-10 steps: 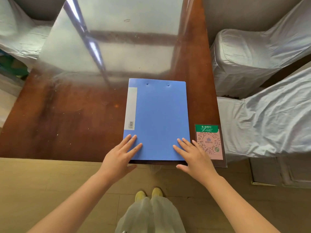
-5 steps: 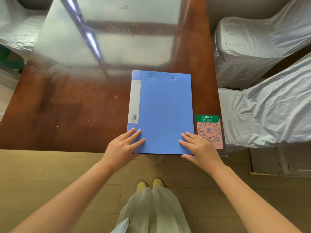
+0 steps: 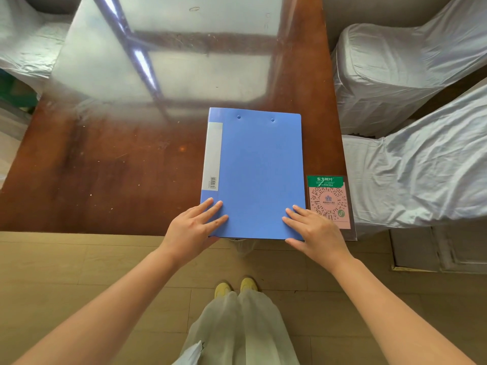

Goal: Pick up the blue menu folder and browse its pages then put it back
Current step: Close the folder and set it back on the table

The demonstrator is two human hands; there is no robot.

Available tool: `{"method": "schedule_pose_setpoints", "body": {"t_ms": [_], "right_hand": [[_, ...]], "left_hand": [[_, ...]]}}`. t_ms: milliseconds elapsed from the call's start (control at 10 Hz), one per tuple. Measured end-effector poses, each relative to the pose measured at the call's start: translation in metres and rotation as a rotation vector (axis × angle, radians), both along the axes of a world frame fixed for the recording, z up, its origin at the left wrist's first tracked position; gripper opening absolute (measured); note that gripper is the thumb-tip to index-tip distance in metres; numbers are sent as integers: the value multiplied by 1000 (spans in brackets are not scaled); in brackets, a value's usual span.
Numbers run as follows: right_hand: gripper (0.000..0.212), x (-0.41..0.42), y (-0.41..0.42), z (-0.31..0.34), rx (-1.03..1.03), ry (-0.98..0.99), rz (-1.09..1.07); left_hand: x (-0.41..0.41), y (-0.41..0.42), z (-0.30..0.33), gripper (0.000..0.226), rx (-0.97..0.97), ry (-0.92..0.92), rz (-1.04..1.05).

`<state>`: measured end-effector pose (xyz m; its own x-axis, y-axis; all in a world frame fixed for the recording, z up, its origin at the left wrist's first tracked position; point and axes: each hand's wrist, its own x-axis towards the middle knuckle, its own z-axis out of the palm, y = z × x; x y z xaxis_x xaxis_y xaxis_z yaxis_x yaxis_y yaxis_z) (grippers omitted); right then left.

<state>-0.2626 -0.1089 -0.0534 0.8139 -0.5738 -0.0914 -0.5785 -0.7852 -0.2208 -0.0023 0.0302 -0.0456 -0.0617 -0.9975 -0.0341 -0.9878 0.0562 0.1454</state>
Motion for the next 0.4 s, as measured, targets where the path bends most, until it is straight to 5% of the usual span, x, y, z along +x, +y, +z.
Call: {"method": "schedule_pose_setpoints", "body": {"t_ms": [400], "right_hand": [[49, 4, 0, 1, -78, 50, 13]], "left_hand": [[-5, 4, 1, 72, 52, -4, 66]]}}
